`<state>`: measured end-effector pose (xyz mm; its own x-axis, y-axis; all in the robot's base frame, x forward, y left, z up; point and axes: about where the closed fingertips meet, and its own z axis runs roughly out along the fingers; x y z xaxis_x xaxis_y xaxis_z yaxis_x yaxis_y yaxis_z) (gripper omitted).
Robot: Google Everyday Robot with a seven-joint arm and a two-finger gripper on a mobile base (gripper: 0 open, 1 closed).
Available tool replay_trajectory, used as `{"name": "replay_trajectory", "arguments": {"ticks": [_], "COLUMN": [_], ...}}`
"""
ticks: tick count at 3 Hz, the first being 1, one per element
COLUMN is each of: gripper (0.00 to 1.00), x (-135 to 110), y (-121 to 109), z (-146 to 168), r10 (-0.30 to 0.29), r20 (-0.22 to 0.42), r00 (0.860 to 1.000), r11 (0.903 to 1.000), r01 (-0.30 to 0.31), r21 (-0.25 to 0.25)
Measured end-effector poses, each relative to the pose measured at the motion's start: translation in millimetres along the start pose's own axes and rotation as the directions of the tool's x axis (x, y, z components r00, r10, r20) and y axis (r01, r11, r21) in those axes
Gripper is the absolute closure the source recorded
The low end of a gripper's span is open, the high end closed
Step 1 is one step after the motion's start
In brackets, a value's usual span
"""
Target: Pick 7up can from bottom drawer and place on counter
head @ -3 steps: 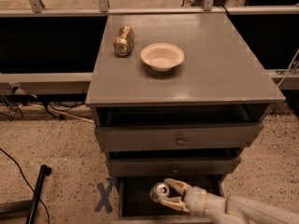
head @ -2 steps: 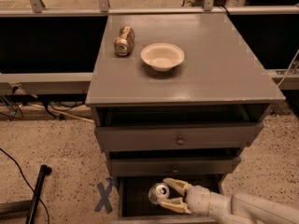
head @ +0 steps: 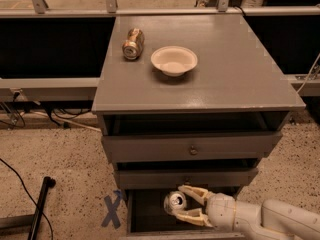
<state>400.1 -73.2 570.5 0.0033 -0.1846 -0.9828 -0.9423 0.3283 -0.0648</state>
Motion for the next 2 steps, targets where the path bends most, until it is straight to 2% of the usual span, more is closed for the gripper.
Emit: {"name": "replay_trajectory", "arguments": {"ticks": [1,2], "gripper": [1.0,1.0], "x": [0,-15], "y": [0,-8], "z": [0,-9], "r10": [0.0,0.009], "r20": [0.0,0.042], "r00": [1.0,0.999], "r11": [1.0,0.9998], "r01": [0.0,-0.008], "r21": [0.0,-0.02]}}
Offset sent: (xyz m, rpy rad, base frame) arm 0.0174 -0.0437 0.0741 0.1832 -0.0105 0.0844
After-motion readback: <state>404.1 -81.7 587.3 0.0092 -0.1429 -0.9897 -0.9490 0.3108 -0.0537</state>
